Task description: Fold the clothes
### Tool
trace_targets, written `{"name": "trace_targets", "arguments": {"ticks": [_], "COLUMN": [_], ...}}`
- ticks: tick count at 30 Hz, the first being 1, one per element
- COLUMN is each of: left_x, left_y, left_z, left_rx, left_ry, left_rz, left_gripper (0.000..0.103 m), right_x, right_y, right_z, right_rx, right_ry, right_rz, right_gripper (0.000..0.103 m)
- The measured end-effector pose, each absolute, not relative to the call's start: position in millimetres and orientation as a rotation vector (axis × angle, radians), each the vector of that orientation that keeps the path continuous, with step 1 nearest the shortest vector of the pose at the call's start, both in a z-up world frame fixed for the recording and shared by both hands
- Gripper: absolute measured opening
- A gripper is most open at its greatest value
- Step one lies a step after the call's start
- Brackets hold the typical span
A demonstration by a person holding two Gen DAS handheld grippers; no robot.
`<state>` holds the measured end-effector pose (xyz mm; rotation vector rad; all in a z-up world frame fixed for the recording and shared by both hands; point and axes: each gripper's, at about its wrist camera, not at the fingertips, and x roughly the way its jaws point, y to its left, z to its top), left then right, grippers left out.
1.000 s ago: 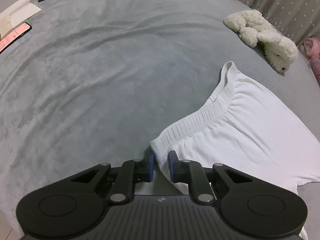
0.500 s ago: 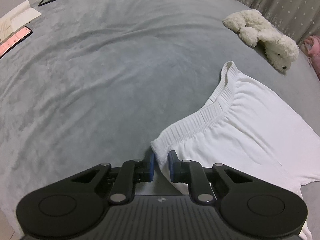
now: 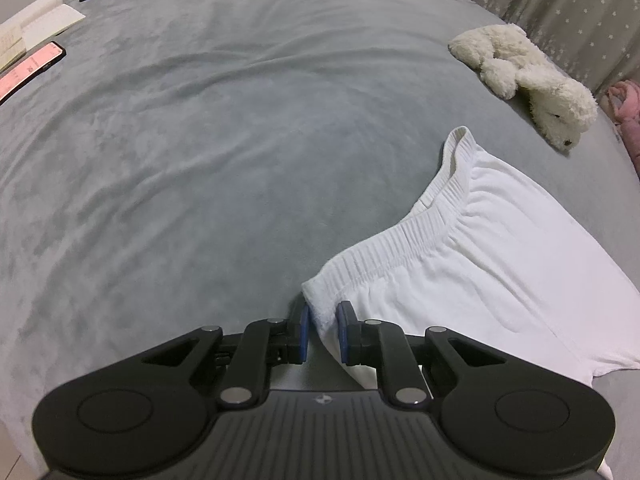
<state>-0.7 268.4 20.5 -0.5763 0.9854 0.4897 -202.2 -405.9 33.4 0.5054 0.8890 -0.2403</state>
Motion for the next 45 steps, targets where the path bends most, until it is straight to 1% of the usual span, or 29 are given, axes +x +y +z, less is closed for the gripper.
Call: {"name": "trace_targets", "arguments": {"ticks": [4, 6, 7, 8, 11, 13, 20, 26, 30, 36, 38, 42, 45], "left_x": [0, -1, -1, -2, -7, -10, -16, -26, -27, -21, -18, -19, -20], "left_y": [269, 270, 271, 272, 274, 276, 277, 273, 276, 276, 273, 272, 273], "left_z": [20, 21, 21, 21, 22, 25, 28, 41, 37, 30, 26, 27, 28], "left_rx": [-0.580, -0.590, -0.596, -0.607, -0.638, -0.653, -0.660, -0.660, -0.654, -0.599, -0.571, -0.547, -0.552], "left_ry": [0.989, 0.988, 0.986, 0.983, 0.976, 0.974, 0.977, 0.947, 0.962, 0.993, 1.013, 1.020, 1.022], "left_rz": [0.492, 0.491, 0.489, 0.486, 0.474, 0.458, 0.452, 0.451, 0.458, 0.456, 0.464, 0.458, 0.454], "left_gripper": [0.014, 0.014, 0.014, 0.012, 0.008, 0.007, 0.006, 0.006, 0.006, 0.006, 0.012, 0.014, 0.018], "right_x": [-199, -193, -192, -192, -196, -201, -220, -221, -228, -236, -235, -230, -231], "right_y": [-410, -415, -416, -416, -420, -419, -413, -413, -411, -388, -387, -385, -383], "right_z": [23, 18, 19, 20, 23, 30, 56, 68, 81, 70, 61, 53, 52], "right_rx": [0.560, 0.602, 0.595, 0.582, 0.609, 0.593, 0.531, 0.509, 0.485, 0.333, 0.333, 0.300, 0.285], "right_ry": [0.877, 0.869, 0.862, 0.854, 0.806, 0.766, 0.651, 0.611, 0.568, 0.671, 0.710, 0.756, 0.777], "right_rz": [-0.241, -0.254, -0.272, -0.294, -0.327, -0.349, -0.416, -0.441, -0.448, -0.480, -0.477, -0.471, -0.460], "right_gripper": [0.043, 0.029, 0.013, 0.005, 0.005, 0.005, 0.005, 0.005, 0.005, 0.005, 0.005, 0.005, 0.005]}}
